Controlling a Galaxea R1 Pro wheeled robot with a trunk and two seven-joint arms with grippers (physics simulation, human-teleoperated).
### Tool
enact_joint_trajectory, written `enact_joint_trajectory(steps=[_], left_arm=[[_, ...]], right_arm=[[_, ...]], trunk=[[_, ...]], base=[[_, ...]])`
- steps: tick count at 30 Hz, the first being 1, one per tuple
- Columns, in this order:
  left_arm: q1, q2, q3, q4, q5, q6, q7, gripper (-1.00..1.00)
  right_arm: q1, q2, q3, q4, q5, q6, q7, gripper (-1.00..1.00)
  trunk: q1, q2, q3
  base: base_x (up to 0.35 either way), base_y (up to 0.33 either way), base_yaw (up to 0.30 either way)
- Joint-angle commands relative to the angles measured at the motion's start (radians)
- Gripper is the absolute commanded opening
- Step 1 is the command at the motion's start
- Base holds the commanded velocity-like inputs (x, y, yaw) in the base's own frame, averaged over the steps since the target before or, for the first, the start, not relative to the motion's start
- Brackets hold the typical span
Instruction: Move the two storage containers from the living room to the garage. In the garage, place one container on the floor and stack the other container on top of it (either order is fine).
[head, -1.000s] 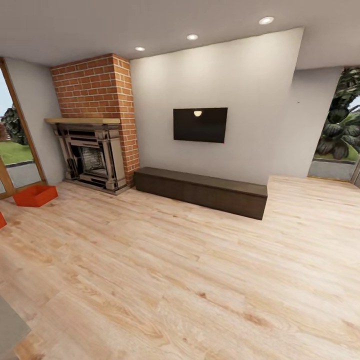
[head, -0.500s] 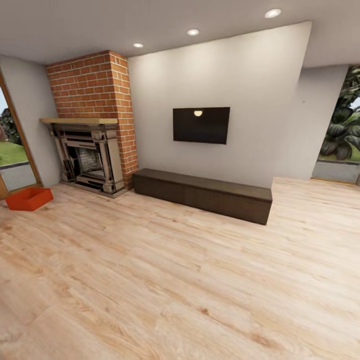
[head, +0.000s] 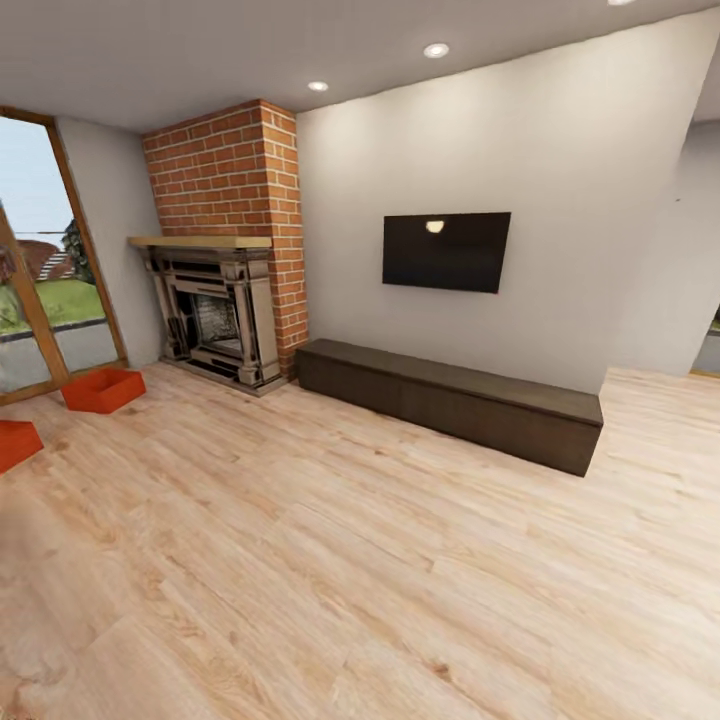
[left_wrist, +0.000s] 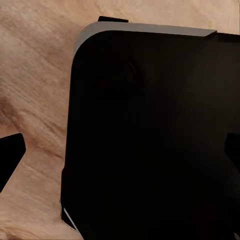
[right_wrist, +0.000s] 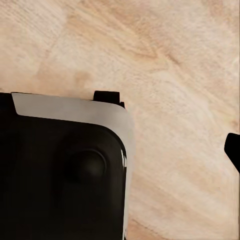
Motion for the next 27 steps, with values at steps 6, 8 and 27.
enact_joint_trajectory(steps=[6, 8, 27], left_arm=[[0.000, -0.001, 0.001, 0.000, 0.009, -0.002, 0.001, 1.00], [0.000, -0.002, 0.001, 0.000, 0.008, -0.002, 0.001, 1.00], [0.000, -0.001, 0.000, 0.000, 0.009, -0.002, 0.001, 1.00]], right_arm=[[0.000, -0.001, 0.006, -0.001, -0.011, -0.002, 0.002, 1.00], [0.000, -0.001, 0.006, -0.001, -0.011, -0.003, 0.002, 1.00], [0.000, -0.001, 0.006, -0.001, -0.012, -0.003, 0.002, 1.00]], trunk=[[0.001, 0.000, -0.001], [0.001, 0.000, -0.001], [0.001, 0.000, -0.001]], base=[[0.322, 0.000, 0.270], [0.322, 0.000, 0.270], [0.322, 0.000, 0.270]])
